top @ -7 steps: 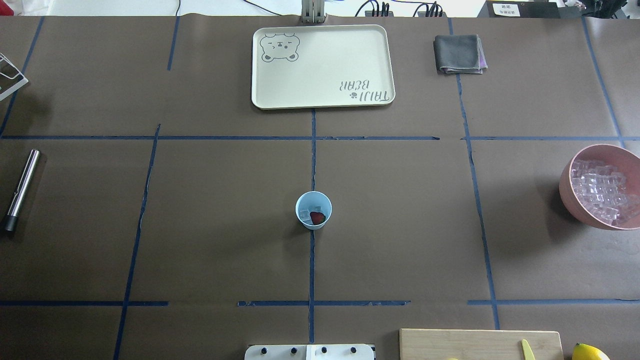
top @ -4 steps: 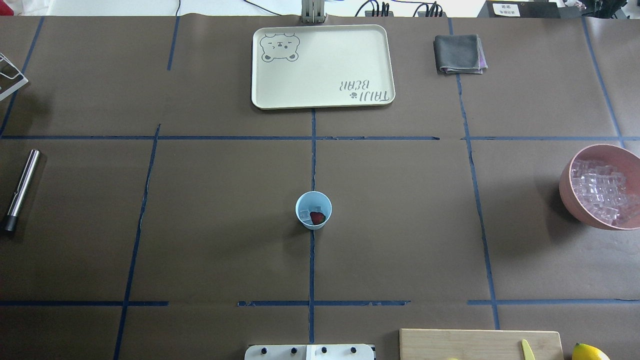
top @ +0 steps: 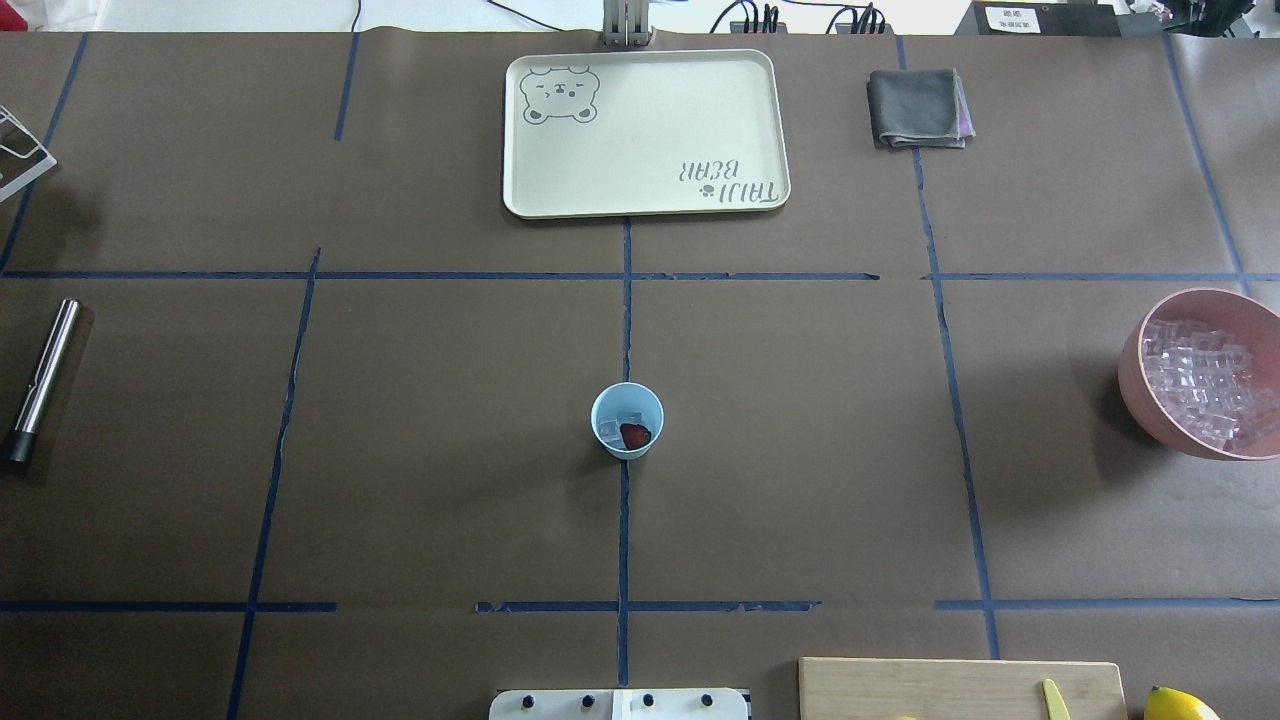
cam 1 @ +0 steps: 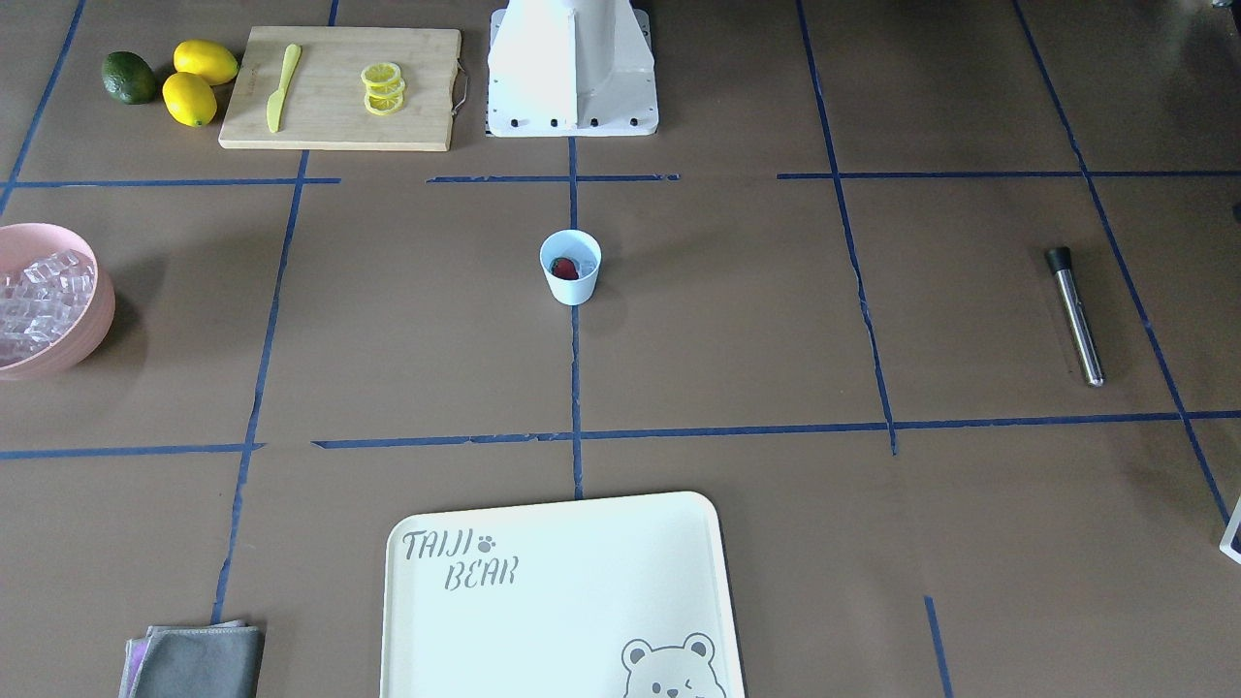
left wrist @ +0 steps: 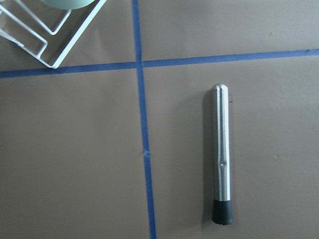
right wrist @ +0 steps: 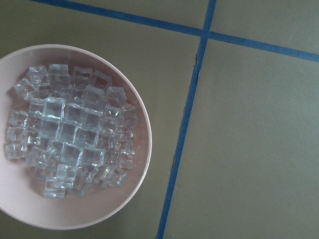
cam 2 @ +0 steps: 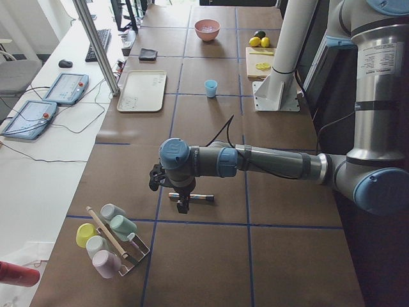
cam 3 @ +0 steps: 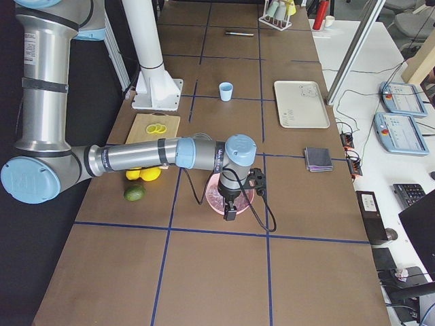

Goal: Mash ice and strawberries in cup

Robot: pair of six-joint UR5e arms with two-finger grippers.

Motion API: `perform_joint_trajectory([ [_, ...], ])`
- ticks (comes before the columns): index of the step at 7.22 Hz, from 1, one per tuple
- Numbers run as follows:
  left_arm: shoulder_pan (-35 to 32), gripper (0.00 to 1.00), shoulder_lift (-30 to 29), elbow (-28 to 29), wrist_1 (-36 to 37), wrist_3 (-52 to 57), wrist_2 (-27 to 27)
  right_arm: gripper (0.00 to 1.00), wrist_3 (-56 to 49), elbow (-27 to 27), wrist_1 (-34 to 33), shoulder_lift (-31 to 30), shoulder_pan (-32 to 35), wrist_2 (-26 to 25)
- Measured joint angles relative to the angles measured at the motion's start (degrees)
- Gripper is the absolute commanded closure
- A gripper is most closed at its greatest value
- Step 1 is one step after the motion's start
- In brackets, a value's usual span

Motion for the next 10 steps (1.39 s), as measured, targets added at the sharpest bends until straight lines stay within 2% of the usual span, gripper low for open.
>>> perform_joint_trajectory([
  [3, 1.05, 0.0, 0.43, -1.29, 0.19, 3.5, 4.88, 0.0, 0.09, -0.6, 0.2, -0.21, 0.01, 0.09],
  [5, 1.04, 0.0, 1.6, -1.83, 0.11, 4.08, 5.78, 0.0, 0.26, -0.61, 0.21, -0.18, -0.01, 0.13],
  [10, 0.95, 0.0, 2.27, -0.89, 0.18, 3.69, 2.66, 0.0, 0.37, -0.65, 0.23, -0.12, -0.02, 0.12],
])
